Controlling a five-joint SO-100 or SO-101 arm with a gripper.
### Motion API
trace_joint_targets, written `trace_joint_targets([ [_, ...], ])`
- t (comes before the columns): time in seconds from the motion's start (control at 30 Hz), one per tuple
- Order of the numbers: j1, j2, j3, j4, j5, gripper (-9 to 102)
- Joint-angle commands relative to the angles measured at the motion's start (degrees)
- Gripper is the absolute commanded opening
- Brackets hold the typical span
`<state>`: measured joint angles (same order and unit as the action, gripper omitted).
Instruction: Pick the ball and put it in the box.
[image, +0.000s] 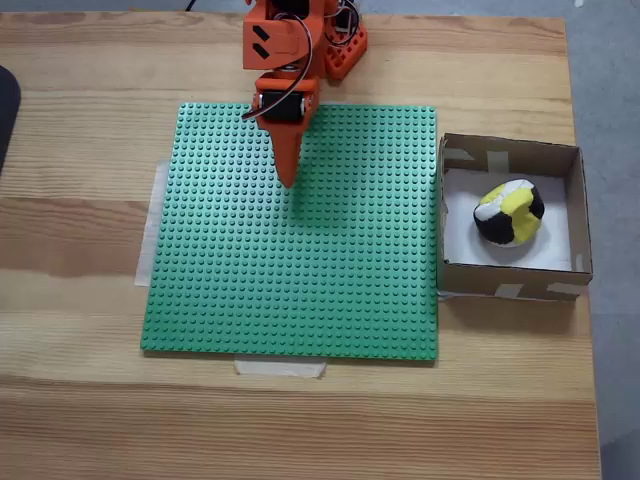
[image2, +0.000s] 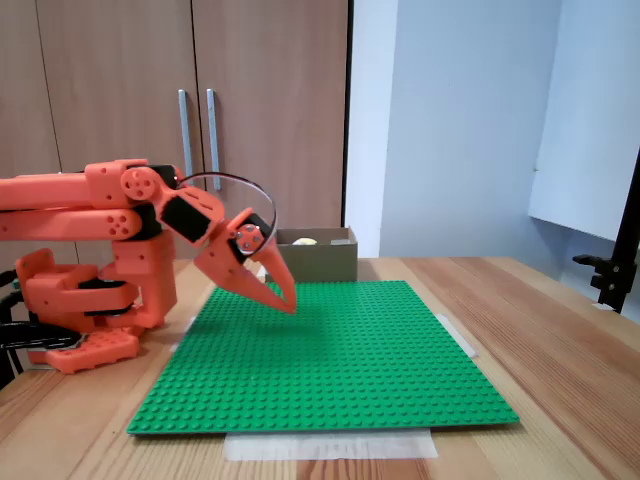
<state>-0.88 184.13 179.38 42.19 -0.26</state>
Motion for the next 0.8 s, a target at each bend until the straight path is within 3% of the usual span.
trace_joint_targets([
  [0.0,0.26,0.53,0.53,1.32,-0.53,-1],
  [0.77,0.62,0.53,2.29,4.04,-2.9,-1],
])
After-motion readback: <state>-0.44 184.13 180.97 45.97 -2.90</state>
